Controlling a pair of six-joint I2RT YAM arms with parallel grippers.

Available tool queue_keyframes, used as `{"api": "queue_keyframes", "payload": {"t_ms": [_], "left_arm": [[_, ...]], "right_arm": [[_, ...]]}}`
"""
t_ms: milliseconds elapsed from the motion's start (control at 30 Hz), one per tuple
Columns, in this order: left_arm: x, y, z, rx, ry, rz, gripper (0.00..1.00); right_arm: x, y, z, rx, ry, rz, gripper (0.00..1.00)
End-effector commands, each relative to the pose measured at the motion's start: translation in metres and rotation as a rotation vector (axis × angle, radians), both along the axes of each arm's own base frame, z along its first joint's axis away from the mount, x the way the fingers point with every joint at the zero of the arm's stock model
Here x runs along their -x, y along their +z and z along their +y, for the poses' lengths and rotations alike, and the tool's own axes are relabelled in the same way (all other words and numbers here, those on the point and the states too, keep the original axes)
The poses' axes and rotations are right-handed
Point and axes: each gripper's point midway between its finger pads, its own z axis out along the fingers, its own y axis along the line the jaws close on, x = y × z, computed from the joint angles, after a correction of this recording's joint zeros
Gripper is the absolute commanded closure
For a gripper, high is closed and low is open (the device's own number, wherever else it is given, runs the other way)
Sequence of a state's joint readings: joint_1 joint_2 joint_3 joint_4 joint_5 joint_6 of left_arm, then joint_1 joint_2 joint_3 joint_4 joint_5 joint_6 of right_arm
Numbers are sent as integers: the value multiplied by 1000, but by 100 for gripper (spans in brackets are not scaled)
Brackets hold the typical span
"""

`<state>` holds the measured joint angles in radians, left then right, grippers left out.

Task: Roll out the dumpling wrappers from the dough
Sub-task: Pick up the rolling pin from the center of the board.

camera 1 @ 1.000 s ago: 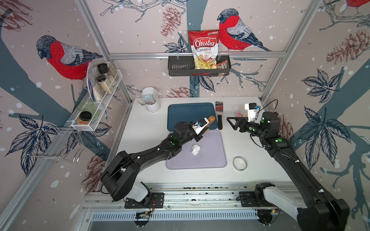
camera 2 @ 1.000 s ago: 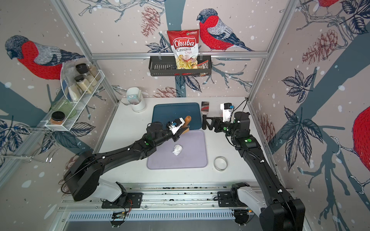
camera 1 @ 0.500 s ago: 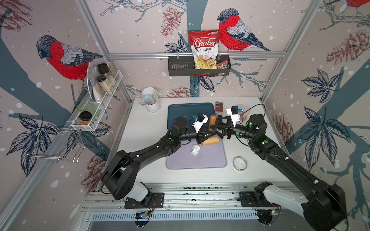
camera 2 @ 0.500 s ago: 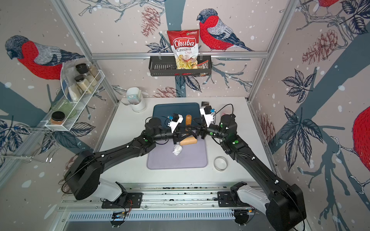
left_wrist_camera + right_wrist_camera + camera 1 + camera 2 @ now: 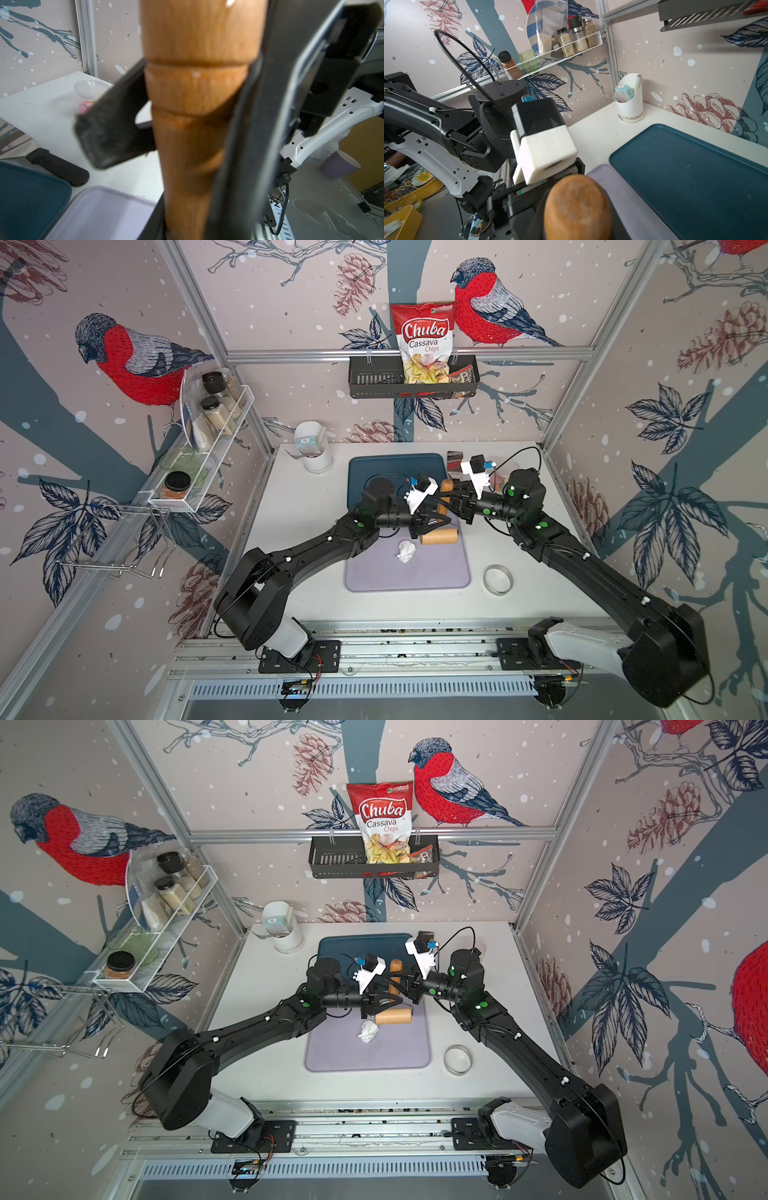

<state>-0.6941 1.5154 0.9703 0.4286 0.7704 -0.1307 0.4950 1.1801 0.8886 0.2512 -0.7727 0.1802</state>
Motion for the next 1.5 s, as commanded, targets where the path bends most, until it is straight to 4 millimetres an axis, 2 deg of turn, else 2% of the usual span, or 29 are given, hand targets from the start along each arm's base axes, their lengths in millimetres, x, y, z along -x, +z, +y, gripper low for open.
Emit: {"api": "queue_keyframes", "payload": {"t_ms": [0,67,100,267,367,600,700,867,900,967,1133,1233,1333,1400,1433,1467], "left_arm": [[-11,7,6,-11,62,-69,72],[-15,10,11,-6,108,-76,47],[-17,12,14,2,141,-76,42],[-36,8,35,49,349,-45,33],[-41,7,40,41,427,-61,32],[-49,-4,28,-40,486,-102,29],[-52,-8,21,-58,479,-101,33],[-54,-15,16,-73,464,-96,64],[-54,-17,16,-77,461,-97,67],[-54,-18,15,-81,456,-104,69],[-55,-22,6,-96,419,-99,62],[-57,-26,1,-107,405,-92,62],[-59,-24,2,-109,417,-96,78],[-58,-23,4,-110,419,-105,99],[-57,-21,5,-108,418,-112,100],[-56,-22,6,-112,415,-118,100]], "right_arm": [[1,5,0,-8,1,10,100],[-9,4,-4,-7,-68,30,100],[-16,2,-7,-7,-124,44,100],[-49,-3,-21,-8,-407,116,100],[-63,-6,-30,-36,-559,172,100],[-66,-14,-20,-44,-673,232,100],[-67,-19,-15,-55,-674,268,100],[-66,-27,-9,-49,-661,294,100],[-65,-28,-8,-46,-650,295,100],[-61,-28,-4,-44,-624,298,100],[-59,-29,-1,-41,-599,306,100],[-59,-32,-2,-40,-600,307,100],[-61,-35,-6,-29,-615,316,100],[-62,-38,-8,-20,-609,332,100],[-62,-40,-8,-16,-593,341,97],[-61,-41,-9,-10,-572,347,88]]}}
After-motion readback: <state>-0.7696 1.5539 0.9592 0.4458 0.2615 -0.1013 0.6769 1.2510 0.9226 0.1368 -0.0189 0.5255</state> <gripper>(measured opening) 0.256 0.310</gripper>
